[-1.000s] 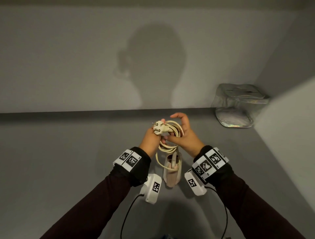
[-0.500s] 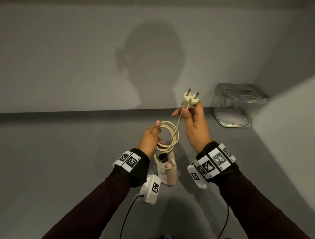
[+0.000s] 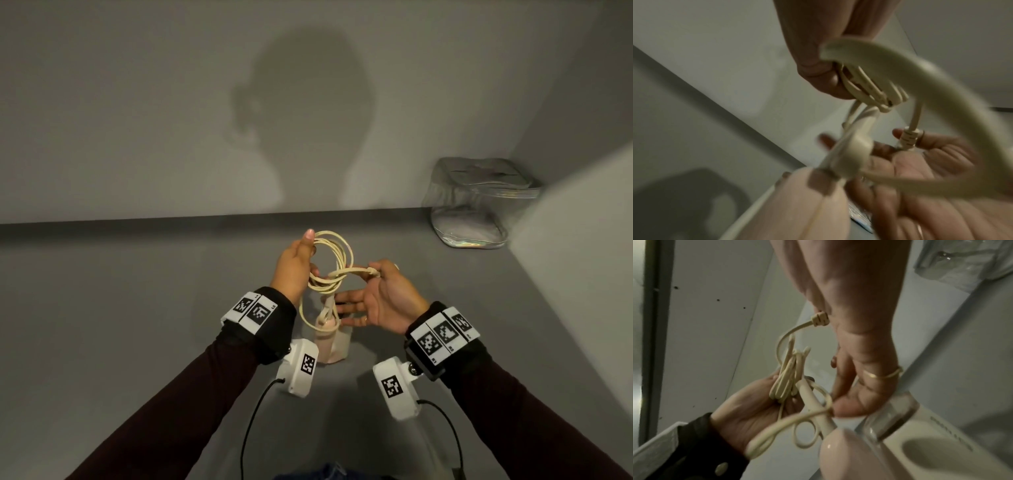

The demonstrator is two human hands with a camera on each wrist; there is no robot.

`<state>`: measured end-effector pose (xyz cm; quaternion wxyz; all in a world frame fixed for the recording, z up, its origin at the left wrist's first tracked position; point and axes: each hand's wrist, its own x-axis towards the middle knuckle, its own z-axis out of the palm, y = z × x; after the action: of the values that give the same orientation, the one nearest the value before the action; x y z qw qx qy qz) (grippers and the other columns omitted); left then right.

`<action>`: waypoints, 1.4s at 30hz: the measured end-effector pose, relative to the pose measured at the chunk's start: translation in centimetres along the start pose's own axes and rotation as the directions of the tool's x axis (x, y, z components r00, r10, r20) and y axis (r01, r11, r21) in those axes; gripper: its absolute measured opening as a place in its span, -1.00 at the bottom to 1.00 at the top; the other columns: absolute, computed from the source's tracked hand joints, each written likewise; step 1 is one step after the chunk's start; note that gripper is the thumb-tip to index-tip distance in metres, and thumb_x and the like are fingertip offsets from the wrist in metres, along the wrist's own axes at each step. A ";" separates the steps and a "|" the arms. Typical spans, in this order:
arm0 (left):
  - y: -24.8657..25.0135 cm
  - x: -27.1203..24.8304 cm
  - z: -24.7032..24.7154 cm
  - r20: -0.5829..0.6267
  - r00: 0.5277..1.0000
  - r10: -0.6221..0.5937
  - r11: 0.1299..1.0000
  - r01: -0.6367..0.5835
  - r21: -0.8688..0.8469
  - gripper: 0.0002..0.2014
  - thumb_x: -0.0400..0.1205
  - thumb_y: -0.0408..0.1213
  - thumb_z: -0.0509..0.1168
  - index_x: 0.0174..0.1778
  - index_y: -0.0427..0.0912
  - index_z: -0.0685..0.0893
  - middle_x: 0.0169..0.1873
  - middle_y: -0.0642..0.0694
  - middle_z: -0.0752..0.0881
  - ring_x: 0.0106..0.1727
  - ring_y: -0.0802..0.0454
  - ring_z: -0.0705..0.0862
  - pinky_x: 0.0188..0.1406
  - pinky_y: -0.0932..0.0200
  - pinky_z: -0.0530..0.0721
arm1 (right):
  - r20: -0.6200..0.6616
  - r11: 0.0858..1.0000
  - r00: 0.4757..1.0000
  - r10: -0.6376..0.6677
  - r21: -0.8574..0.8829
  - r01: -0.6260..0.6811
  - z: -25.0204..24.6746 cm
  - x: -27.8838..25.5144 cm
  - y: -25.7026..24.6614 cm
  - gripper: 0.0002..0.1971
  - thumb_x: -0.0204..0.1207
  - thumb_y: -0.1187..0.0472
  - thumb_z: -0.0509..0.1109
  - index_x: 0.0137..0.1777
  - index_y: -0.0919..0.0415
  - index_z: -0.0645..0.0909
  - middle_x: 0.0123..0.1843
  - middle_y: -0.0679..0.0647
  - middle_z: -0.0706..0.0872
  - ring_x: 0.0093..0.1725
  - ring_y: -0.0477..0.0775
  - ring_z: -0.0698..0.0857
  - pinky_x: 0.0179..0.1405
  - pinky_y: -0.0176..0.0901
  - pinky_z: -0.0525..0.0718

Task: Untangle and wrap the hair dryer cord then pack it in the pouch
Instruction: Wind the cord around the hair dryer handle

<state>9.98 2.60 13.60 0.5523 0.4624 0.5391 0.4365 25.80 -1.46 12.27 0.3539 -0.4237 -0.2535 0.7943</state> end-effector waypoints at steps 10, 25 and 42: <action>-1.1 -1.4 -0.8 0.132 0.986 0.101 0.976 -0.124 0.182 -0.76 0.66 -0.02 0.03 -0.13 -0.02 0.54 -0.26 -0.05 0.63 -0.62 0.21 0.50 -0.51 0.25 0.53 | -0.307 0.782 0.724 -0.618 -0.146 0.606 1.1 -3.5 -8.8 -0.72 0.63 0.13 -0.16 -0.19 0.15 0.33 -0.66 0.09 0.61 -0.63 0.14 0.66 -0.50 -0.22 0.66; 0.0 -1.7 -0.2 0.237 0.955 0.179 0.951 -0.230 0.207 -0.69 0.67 -0.07 0.05 -0.37 -0.06 0.47 -0.54 -0.04 0.46 -0.62 0.08 0.50 -0.44 0.05 0.60 | 0.031 0.064 0.686 -0.727 -0.992 0.113 0.3 -1.5 -8.9 -0.65 0.62 0.17 0.11 0.39 0.07 0.44 0.09 -0.04 0.64 0.02 0.05 0.62 0.10 -0.05 0.54; 0.4 -0.9 1.8 0.253 0.957 0.140 0.961 -0.193 0.198 -0.56 0.70 -0.07 -0.05 -0.18 -0.28 0.63 -0.22 -0.32 0.69 -0.19 -0.13 0.66 -0.08 0.05 0.60 | 0.156 0.769 0.886 -0.436 -0.447 0.457 -0.5 0.1 -2.4 -0.35 0.15 0.56 0.38 0.18 -0.01 0.38 -0.07 0.09 0.63 -0.19 -0.13 0.73 -0.22 -0.31 0.72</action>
<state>11.71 1.71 14.19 0.5189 0.6137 0.4732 0.3609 27.02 0.13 13.67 0.4127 -0.4071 -0.5400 0.6103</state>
